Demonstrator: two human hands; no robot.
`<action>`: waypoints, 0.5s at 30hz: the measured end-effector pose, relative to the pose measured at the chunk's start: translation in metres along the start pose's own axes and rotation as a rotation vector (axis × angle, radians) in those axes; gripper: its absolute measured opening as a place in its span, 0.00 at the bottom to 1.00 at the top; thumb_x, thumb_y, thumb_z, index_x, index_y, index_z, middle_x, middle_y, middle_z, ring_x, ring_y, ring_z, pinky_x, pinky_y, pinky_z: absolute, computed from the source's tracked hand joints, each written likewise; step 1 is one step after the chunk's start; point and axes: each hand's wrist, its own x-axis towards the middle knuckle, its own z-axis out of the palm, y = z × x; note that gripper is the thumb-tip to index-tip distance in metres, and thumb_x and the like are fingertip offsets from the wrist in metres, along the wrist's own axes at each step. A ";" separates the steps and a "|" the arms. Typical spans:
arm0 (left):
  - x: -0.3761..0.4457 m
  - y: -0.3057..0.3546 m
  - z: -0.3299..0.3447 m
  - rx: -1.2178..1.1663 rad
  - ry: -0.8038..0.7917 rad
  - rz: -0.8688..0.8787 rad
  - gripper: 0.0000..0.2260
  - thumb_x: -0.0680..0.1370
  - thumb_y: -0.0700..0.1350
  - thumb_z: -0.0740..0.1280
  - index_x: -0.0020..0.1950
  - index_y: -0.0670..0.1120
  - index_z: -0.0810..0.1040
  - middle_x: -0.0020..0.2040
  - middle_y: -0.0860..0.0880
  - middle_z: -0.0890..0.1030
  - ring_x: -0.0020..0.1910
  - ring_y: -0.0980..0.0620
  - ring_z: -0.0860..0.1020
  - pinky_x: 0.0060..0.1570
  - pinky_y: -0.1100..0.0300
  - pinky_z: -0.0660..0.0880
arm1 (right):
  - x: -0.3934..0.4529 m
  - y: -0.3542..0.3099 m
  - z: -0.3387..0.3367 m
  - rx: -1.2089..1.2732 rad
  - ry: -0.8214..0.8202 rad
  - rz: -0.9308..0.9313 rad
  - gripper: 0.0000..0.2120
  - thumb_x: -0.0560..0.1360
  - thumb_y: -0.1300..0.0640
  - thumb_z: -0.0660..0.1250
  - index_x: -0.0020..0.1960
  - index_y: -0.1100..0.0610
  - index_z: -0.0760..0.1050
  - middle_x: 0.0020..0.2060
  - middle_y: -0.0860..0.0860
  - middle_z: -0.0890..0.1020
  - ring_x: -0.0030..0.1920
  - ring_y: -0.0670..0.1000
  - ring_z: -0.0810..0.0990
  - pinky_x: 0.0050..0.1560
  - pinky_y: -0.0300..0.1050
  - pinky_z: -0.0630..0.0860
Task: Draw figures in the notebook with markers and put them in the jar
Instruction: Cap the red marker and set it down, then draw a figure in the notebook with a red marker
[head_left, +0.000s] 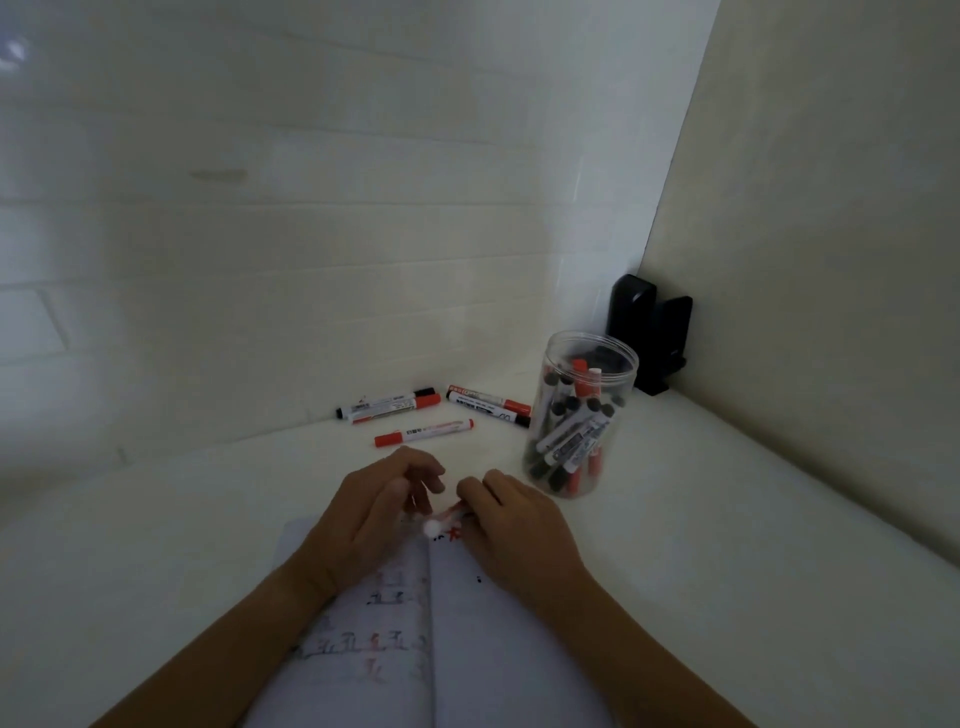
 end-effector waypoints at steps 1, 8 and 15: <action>0.001 -0.005 0.000 0.009 0.017 -0.031 0.15 0.82 0.45 0.54 0.61 0.45 0.77 0.52 0.50 0.82 0.47 0.48 0.81 0.45 0.52 0.78 | -0.001 -0.001 -0.002 0.070 0.005 0.062 0.05 0.77 0.52 0.68 0.51 0.52 0.74 0.39 0.47 0.75 0.34 0.47 0.72 0.32 0.38 0.62; 0.005 -0.032 0.013 0.345 -0.327 0.082 0.11 0.82 0.48 0.64 0.63 0.53 0.76 0.59 0.60 0.75 0.58 0.58 0.74 0.57 0.55 0.72 | -0.001 0.003 -0.021 0.770 -0.020 0.289 0.04 0.79 0.57 0.71 0.53 0.54 0.82 0.46 0.44 0.84 0.45 0.44 0.82 0.46 0.36 0.77; 0.006 -0.036 0.012 0.464 -0.169 0.058 0.15 0.84 0.54 0.56 0.58 0.49 0.78 0.48 0.55 0.76 0.46 0.55 0.70 0.45 0.54 0.71 | 0.000 0.021 -0.023 0.760 0.189 0.407 0.03 0.77 0.63 0.73 0.49 0.56 0.82 0.43 0.44 0.82 0.45 0.47 0.82 0.45 0.40 0.78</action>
